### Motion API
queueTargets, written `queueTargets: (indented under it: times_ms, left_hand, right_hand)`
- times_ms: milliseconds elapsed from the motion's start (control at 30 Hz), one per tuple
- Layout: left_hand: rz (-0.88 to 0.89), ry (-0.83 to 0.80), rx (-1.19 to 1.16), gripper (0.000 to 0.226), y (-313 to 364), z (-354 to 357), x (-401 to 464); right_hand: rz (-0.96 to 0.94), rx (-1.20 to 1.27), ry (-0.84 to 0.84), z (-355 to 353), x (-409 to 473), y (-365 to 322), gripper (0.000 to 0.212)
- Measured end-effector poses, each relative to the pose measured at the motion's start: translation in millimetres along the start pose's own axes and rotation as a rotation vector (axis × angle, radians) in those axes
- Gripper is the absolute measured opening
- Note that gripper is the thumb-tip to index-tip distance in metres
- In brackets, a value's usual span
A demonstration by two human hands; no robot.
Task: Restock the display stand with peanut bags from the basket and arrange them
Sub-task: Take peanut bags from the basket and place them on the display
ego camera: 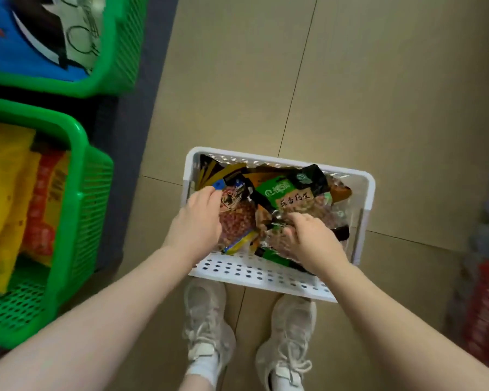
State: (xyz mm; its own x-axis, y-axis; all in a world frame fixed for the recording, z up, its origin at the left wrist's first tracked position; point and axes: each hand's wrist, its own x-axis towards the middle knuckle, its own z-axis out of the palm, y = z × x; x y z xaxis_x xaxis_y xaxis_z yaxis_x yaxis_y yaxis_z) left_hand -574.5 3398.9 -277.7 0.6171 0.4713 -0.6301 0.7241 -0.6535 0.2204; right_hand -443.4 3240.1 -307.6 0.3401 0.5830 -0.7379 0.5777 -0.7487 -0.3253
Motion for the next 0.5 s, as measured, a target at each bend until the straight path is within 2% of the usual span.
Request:
queueTargets:
  times_ms: [67,167,267,367,433,500]
  left_hand:
    - [0.085,0.011,0.084,0.055,-3,13,12]
    - [0.161,0.061,0.223,0.062,-2,24,33]
    - [0.084,0.081,0.246,0.060,0,22,55]
    - [-0.026,0.058,0.249,0.056,3,21,71]
    - [-0.102,0.040,0.241,0.043,5,23,77]
    - [-0.154,-0.075,0.171,0.026,6,28,76]
  right_hand:
    - [-0.025,-0.124,-0.021,19,6,3,0.039]
    - [-0.014,-0.242,-0.032,35,2,5,0.027]
    - [-0.035,-0.281,-0.082,32,-1,11,0.035]
    - [-0.034,-0.160,-0.051,15,4,20,0.022]
    - [-0.008,-0.001,0.023,-2,7,26,0.018]
    - [0.021,0.189,0.090,-19,8,29,0.023]
